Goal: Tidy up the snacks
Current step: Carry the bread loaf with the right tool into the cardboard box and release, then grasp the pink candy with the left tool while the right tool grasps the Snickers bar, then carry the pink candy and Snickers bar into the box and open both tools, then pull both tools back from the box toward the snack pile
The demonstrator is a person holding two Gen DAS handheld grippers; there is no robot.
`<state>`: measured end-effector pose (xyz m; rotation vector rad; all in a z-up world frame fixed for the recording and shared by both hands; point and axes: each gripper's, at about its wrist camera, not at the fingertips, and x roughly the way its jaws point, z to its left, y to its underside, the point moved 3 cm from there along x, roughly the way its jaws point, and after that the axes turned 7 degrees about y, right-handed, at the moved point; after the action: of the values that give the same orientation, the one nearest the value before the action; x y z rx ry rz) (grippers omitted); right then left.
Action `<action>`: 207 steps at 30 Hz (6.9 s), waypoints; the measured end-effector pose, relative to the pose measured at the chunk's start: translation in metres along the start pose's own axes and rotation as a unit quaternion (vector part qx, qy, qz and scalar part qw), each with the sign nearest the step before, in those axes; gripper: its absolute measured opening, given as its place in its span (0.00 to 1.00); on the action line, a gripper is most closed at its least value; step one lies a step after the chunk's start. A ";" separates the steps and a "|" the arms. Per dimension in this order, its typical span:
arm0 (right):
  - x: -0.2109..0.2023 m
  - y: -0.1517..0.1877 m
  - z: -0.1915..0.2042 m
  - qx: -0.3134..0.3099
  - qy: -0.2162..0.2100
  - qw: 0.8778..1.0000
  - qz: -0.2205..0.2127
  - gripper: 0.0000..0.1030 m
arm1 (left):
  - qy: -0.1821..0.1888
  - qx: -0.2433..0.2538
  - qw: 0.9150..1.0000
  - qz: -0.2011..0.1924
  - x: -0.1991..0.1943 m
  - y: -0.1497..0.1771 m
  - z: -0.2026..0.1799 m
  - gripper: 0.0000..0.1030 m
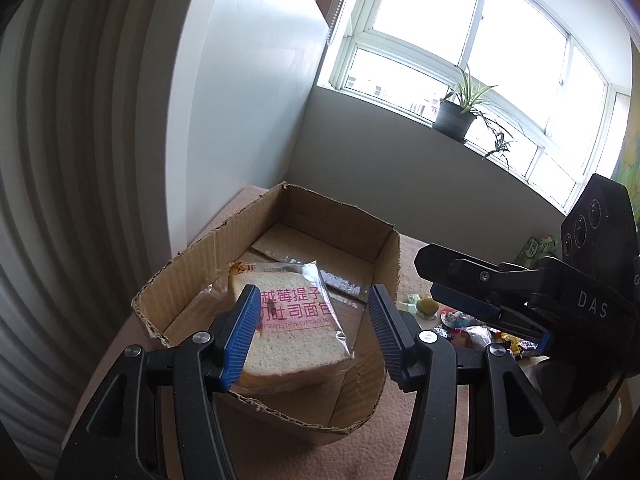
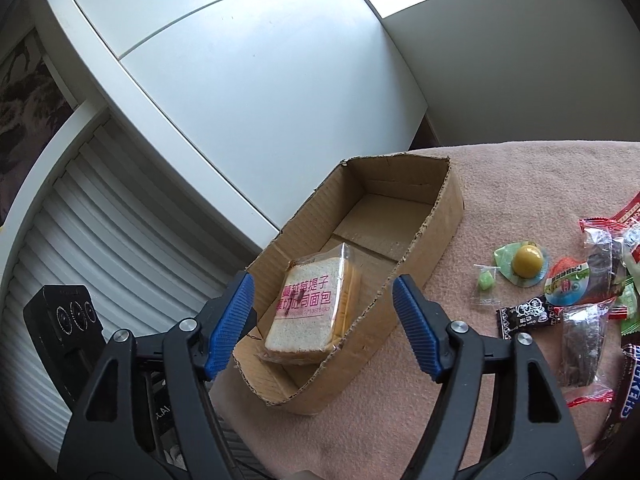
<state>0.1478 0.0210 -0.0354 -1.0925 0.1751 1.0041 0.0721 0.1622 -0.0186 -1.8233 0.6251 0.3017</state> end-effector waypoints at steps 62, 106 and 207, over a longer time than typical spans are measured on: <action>-0.073 0.075 -0.164 -0.003 0.220 0.975 0.034 0.37 | 0.131 0.239 0.940 0.205 0.081 0.130 -0.181 0.18; -0.056 0.018 -0.043 -0.065 0.115 0.991 -0.032 0.30 | 0.084 0.106 0.988 0.074 0.026 0.044 -0.081 0.17; -0.250 0.074 -0.142 -0.018 0.220 0.975 -0.015 0.82 | 0.095 0.097 0.981 0.137 -0.011 0.071 -0.149 0.46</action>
<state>-0.0026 -0.2345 -0.0115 -1.3366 0.4990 0.7285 0.0089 0.0093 -0.0191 -1.5899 1.0093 0.2413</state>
